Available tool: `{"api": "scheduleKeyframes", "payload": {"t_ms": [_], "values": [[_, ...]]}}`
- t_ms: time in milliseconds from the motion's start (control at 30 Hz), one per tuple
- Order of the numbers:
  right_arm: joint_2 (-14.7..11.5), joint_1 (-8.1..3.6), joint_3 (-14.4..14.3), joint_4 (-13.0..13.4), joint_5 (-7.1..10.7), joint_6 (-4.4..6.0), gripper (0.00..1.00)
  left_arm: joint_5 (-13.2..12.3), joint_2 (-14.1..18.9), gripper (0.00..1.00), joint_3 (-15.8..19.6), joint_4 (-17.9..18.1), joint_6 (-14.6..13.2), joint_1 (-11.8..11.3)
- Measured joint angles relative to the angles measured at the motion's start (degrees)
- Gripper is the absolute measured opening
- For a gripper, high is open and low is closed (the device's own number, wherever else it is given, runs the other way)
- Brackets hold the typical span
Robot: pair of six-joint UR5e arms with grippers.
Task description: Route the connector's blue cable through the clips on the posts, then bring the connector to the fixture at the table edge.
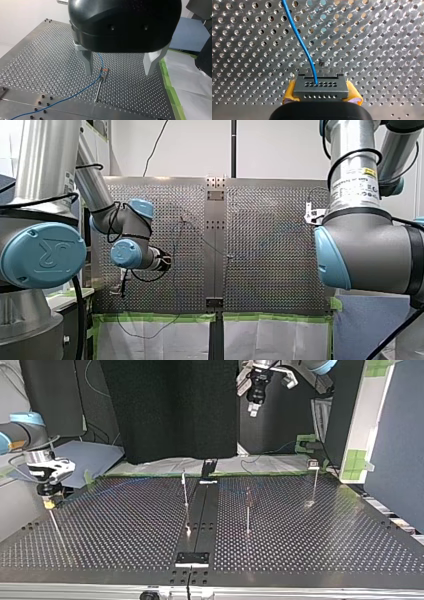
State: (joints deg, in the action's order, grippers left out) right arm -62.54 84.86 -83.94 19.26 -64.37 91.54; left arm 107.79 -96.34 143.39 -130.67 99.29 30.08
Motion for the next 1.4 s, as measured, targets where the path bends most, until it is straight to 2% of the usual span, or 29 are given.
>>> {"api": "scheduleKeyframes", "payload": {"t_ms": [233, 567, 833, 1033, 1400], "values": [[-0.01, 0.01, 0.05, -0.22, 0.11, -1.01, 0.00, 0.01, 0.01, 1.00, 0.00, -0.03, -0.06, 0.00], [0.01, 0.00, 0.03, -1.18, 0.11, -4.36, 0.00, 0.01, -0.01, 1.00, 0.01, -0.04, -0.26, -0.19], [0.01, -0.05, 0.03, -0.97, 0.11, -5.79, 0.00, -0.03, -0.01, 1.00, 0.01, -0.04, -0.48, -0.51], [0.01, -0.29, 0.04, 0.00, 0.06, -6.13, 0.00, -0.08, -0.01, 1.00, -0.01, -0.04, -0.50, -0.60], [0.27, -0.29, -0.13, -0.12, -0.17, -5.42, 0.00, -0.08, -0.01, 1.00, 0.00, -0.04, -0.51, -0.62]]}}
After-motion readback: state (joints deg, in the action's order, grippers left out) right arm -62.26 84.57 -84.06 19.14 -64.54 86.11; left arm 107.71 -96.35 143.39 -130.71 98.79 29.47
